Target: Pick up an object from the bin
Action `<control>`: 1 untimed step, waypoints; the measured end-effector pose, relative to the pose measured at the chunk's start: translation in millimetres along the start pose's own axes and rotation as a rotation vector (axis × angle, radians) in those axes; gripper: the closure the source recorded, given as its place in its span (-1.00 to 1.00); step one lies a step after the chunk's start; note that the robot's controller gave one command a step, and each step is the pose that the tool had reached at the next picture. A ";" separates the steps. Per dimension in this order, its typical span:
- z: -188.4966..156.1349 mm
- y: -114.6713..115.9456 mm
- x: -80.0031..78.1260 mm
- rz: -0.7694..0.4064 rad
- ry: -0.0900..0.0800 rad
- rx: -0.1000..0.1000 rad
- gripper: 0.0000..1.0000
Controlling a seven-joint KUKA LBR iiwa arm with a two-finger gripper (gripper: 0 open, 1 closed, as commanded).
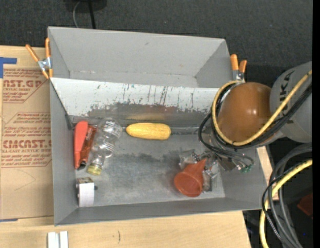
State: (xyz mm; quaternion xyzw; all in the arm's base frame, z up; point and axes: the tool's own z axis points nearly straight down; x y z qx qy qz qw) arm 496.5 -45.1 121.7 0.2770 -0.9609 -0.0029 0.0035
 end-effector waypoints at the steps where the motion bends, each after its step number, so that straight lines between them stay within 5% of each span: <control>1: -94.7 -2.4 -9.4 0.040 -0.010 0.007 1.00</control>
Offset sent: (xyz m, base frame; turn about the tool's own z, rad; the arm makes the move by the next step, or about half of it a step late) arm 0.0000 0.0000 0.0000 0.0000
